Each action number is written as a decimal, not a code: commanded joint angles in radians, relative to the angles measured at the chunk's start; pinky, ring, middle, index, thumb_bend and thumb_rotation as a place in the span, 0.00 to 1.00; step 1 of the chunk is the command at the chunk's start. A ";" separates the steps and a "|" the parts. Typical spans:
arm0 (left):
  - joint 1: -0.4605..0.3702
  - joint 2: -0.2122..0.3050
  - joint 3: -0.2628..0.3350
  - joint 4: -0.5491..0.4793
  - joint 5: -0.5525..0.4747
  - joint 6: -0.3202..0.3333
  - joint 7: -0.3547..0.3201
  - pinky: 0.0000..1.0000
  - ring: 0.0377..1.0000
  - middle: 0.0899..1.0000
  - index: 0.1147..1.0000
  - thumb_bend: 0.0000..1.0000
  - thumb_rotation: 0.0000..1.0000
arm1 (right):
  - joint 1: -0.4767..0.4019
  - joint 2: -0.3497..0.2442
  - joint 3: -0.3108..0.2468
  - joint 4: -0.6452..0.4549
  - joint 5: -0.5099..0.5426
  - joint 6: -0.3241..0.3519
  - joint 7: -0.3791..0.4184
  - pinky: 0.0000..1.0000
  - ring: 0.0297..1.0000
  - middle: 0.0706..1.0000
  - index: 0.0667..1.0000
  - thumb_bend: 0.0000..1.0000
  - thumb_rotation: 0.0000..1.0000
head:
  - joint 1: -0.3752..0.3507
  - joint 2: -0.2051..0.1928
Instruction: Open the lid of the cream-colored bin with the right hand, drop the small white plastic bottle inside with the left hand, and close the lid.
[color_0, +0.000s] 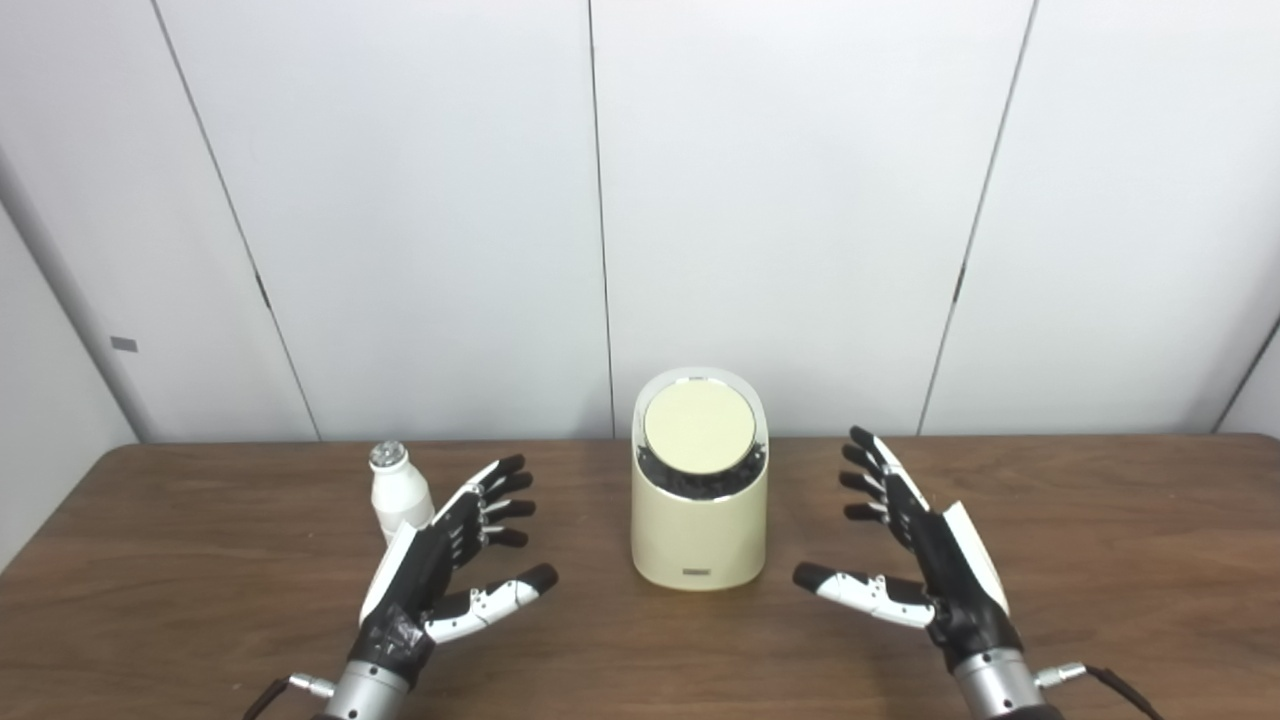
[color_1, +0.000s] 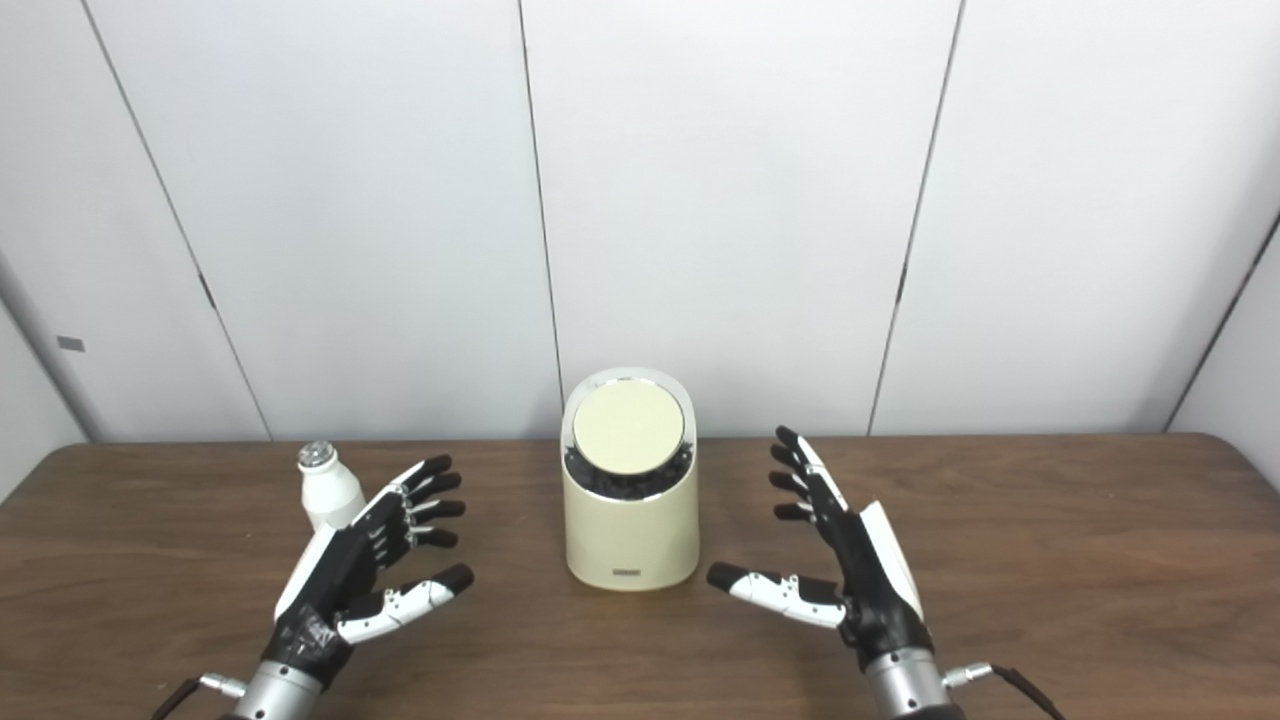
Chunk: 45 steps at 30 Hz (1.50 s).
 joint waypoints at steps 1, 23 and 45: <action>-0.034 0.008 0.003 -0.015 -0.020 -0.011 -0.001 0.69 0.80 0.87 0.91 0.76 0.31 | -0.068 0.008 0.001 -0.037 -0.012 0.007 -0.012 0.74 0.85 0.89 0.94 0.76 0.44 | -0.002 0.000; -0.036 0.001 -0.005 -0.007 -0.017 -0.014 0.004 0.66 0.80 0.86 0.90 0.68 0.24 | -0.283 0.087 0.068 -0.003 -0.166 0.221 -0.046 0.79 0.90 0.97 0.94 0.79 0.32 | 0.002 0.001; -0.034 0.004 -0.005 -0.021 -0.019 -0.007 0.008 0.67 0.80 0.87 0.90 0.69 0.26 | -0.391 0.079 0.080 0.133 -0.218 0.277 -0.081 0.77 0.90 0.95 0.93 0.78 0.32 | 0.013 0.004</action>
